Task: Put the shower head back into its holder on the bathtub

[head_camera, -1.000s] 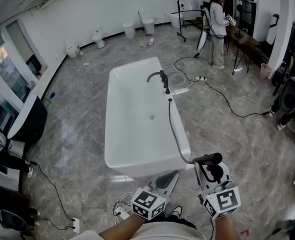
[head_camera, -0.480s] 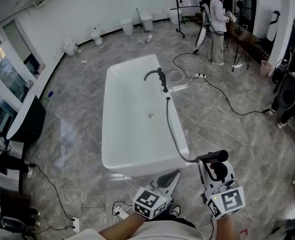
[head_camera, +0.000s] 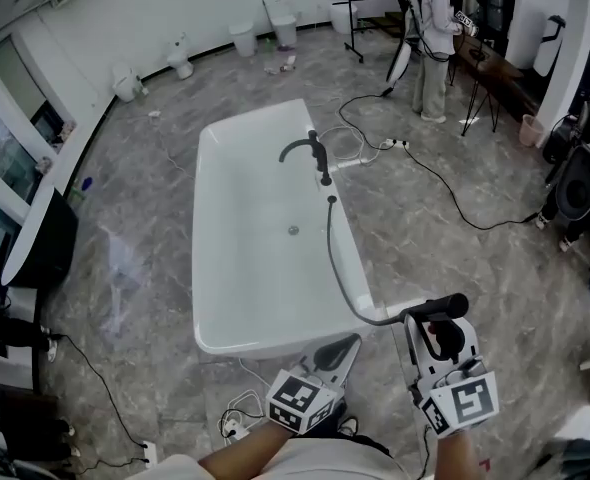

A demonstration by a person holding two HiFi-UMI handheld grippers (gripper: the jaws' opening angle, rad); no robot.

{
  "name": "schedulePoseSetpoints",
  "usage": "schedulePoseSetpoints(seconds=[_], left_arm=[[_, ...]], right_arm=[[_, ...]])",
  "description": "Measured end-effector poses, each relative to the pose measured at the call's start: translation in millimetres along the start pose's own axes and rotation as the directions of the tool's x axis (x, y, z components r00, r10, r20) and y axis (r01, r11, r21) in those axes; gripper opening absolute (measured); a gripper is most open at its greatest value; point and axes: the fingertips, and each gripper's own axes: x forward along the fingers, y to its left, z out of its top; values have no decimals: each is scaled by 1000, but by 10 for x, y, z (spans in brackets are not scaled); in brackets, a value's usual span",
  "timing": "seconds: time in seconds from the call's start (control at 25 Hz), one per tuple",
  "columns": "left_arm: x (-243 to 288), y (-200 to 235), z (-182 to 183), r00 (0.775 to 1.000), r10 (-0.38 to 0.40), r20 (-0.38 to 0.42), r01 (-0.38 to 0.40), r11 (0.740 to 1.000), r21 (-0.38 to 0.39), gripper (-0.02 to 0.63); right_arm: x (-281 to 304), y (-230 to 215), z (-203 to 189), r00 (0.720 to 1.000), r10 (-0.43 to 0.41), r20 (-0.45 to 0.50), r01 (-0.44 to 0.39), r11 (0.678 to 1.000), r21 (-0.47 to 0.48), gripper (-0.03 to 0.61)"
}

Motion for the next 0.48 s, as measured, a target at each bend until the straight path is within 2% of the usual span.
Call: schedulePoseSetpoints(seconds=[0.28,0.48], left_arm=[[365,529,179,1000,-29,-6,29,1000,0,5],[546,676,309,999,-41,-7,41,999,13,5]], right_arm=[[579,-182,212,1000,-16,14,16,1000,-9,130],[793,-288,317,1000,-23,13,24,1000,-20,130]])
